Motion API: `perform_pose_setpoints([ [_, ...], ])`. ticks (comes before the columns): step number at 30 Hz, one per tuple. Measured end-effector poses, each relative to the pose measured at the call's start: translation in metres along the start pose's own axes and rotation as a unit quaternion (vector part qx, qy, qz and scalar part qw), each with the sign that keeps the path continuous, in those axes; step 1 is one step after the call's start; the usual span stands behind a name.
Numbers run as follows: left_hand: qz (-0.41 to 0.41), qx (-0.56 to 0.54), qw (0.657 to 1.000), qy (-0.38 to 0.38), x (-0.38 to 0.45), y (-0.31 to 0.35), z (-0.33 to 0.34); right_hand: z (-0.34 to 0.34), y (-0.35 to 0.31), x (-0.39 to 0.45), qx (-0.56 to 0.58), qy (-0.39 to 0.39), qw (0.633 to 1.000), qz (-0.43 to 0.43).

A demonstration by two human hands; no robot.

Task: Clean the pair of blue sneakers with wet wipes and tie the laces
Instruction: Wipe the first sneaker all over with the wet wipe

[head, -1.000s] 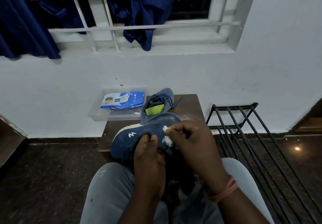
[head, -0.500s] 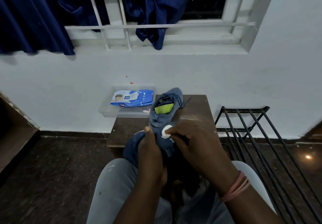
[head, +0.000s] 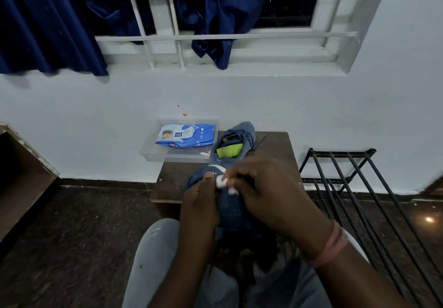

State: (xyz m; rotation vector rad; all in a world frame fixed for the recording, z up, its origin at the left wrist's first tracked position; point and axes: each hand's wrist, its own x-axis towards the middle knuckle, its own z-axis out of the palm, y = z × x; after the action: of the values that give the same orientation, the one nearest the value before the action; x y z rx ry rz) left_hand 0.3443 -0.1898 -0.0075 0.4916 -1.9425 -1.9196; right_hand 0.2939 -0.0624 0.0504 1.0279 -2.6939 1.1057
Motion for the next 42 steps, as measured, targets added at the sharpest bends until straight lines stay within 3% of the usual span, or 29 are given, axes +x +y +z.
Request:
perform_pose_setpoints([
  [3,0.094,0.058,0.994,0.012,0.01,-0.013,-0.001,0.007,-0.002,-0.012,-0.072,-0.026,0.997,-0.032],
  [5,0.097,0.113,0.986,-0.069,0.016,-0.03,-0.003,0.009,0.003,-0.006,-0.056,0.011,0.998,-0.01],
  [8,0.195,0.229,0.952,-0.067,0.02,-0.024,0.001,0.003,0.006,0.005,-0.037,0.043,0.998,0.029],
  [10,0.196,0.254,0.944,-0.08,0.023,-0.009,-0.002,0.003,0.004,0.001,-0.053,-0.004,0.999,0.006],
  [11,0.157,0.239,0.956,-0.071,0.025,-0.007,-0.002,0.004,0.002,-0.003,-0.068,-0.024,0.997,-0.005],
  [13,0.181,0.231,0.955,-0.028,0.025,-0.013,-0.002,0.007,0.001,-0.009,-0.065,-0.025,0.998,-0.008],
  [14,0.199,0.235,0.951,-0.043,0.023,-0.012,-0.002,0.007,0.002,-0.008,-0.046,-0.013,0.999,0.005],
  [17,0.3,0.31,0.901,-0.038,0.026,-0.026,-0.004,0.003,0.003,-0.002,-0.018,0.011,0.999,0.048],
  [18,0.264,0.325,0.906,-0.067,0.026,-0.02,-0.005,0.002,0.001,-0.003,-0.024,0.004,0.999,0.039],
  [20,0.18,0.316,0.931,-0.031,0.027,-0.011,-0.008,0.002,-0.006,-0.011,-0.039,-0.011,0.999,0.012],
  [22,0.03,0.171,0.985,-0.016,0.022,-0.011,-0.008,0.006,-0.013,-0.024,-0.037,-0.033,0.999,0.006],
  [23,0.01,0.155,0.988,-0.019,0.021,-0.013,-0.009,0.009,-0.014,-0.027,-0.042,-0.029,0.999,0.003],
  [24,0.038,0.146,0.988,-0.007,0.02,-0.016,-0.008,0.01,-0.014,-0.027,-0.054,-0.011,0.998,-0.009],
  [26,0.147,0.247,0.958,0.023,0.02,-0.008,-0.008,0.01,-0.008,-0.018,-0.083,0.041,0.996,-0.018],
  [28,0.207,0.346,0.915,-0.018,0.023,-0.019,-0.007,0.006,-0.003,-0.008,-0.074,0.047,0.996,0.007],
  [30,0.217,0.393,0.891,-0.064,0.021,-0.014,-0.01,0.005,-0.005,-0.012,-0.075,0.026,0.997,-0.008],
  [34,0.203,0.369,0.907,-0.023,0.025,-0.02,-0.01,0.016,-0.011,-0.039,-0.056,-0.023,0.998,-0.015],
  [38,0.202,0.372,0.904,-0.051,0.02,-0.017,0.0,0.011,0.007,-0.02,-0.078,0.054,0.996,-0.01],
  [42,0.168,0.33,0.929,0.003,0.022,-0.012,-0.006,0.013,-0.017,-0.037,-0.034,-0.01,0.999,-0.012],
])
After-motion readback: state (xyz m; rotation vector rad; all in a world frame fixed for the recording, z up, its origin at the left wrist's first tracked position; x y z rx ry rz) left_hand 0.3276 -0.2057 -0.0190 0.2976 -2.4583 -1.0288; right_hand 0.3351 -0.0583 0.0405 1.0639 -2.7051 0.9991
